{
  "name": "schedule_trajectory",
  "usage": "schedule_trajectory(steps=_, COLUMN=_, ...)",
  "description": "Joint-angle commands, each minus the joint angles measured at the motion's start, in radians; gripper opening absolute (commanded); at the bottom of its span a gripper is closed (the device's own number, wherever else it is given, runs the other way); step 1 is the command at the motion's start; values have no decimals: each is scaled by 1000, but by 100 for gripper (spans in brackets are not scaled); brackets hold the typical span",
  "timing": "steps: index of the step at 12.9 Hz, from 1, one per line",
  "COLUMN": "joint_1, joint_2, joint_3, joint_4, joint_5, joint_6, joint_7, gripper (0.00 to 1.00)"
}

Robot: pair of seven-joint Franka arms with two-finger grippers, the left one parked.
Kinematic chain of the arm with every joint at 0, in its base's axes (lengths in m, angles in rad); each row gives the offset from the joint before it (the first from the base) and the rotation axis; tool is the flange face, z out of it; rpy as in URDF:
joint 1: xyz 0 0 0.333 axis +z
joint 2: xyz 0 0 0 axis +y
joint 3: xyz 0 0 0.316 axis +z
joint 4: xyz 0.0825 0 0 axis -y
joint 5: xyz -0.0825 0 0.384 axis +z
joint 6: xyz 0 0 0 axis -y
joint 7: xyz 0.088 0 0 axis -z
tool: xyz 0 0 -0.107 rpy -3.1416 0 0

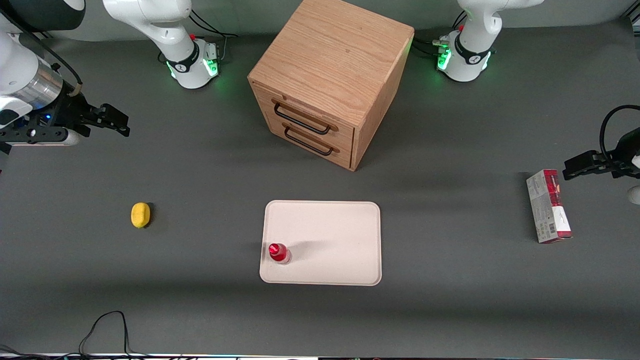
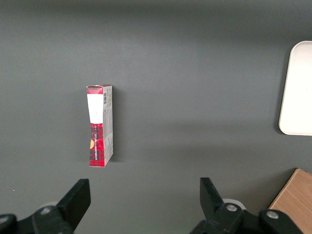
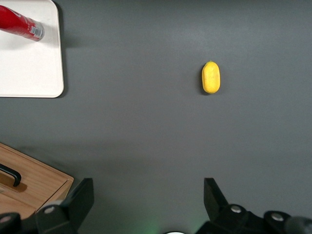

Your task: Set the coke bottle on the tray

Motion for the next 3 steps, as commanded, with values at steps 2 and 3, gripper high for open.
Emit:
schedule_trajectory(steps=2, joint_1=-4, joint_2=44, joint_3=3, joint_4=76, joint_5=33, joint_6=-6, joint_7=-8, gripper=100)
schedule_trajectory(steps=3, joint_1=-3, joint_2=70, joint_3=3, joint_4=126, joint_5=31, joint_6=-36, joint_7=1, gripper=100)
